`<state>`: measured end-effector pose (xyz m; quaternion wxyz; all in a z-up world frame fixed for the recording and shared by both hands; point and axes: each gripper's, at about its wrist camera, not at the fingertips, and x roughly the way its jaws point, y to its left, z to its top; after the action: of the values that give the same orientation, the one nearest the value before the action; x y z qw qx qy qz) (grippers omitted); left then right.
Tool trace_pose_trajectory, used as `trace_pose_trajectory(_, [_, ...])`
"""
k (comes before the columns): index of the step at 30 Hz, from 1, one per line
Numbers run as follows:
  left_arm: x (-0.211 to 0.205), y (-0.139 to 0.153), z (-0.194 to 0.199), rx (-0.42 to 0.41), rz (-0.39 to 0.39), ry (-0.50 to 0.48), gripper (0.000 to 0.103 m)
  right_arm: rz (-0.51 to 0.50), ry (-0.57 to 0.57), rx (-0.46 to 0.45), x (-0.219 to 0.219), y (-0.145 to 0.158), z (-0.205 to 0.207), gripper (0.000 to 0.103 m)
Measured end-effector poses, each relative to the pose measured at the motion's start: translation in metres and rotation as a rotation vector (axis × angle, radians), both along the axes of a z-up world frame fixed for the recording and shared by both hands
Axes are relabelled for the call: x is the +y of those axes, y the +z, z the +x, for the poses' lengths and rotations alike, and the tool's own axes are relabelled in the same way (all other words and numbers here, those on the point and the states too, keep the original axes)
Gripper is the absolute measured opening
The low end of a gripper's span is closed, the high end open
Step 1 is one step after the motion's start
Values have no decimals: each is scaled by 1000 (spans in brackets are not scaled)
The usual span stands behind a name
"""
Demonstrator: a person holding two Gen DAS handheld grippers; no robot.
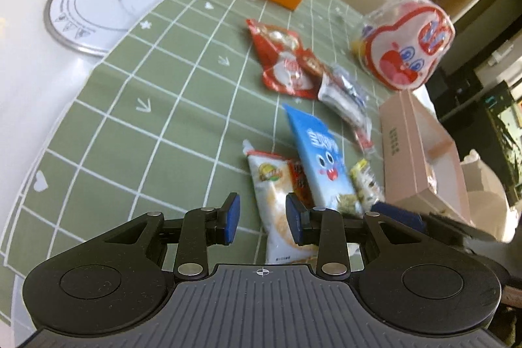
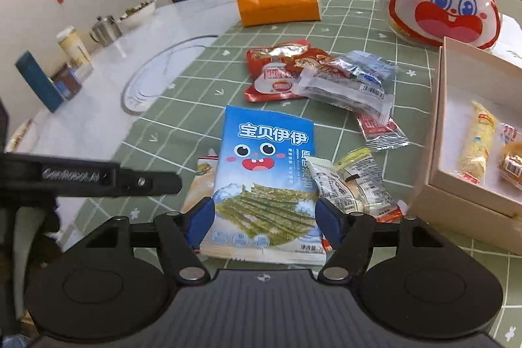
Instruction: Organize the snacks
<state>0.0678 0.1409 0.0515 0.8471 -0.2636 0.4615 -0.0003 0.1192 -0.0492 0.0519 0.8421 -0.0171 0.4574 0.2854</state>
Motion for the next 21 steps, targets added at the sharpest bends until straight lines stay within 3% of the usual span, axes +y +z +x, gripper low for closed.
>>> trace_pose_trajectory(4, [-5,-10,7,29,8,-12,35,-25,-40,-23,-1,-7,2,69])
trace_pose_trajectory(9, [-12,-18,17,18,-8,-41,35,-130,-116,-149,-14,-6,-14,68])
trace_pose_trajectory(13, [-23,-19,24,-12,50,-86,39,-86,-136,-100,-35,-7,-19,68])
trace_pose_trajectory(21, [-35,-10,24,-28,187,-165,40,-99,-107,-120,-56,-16,-39,68])
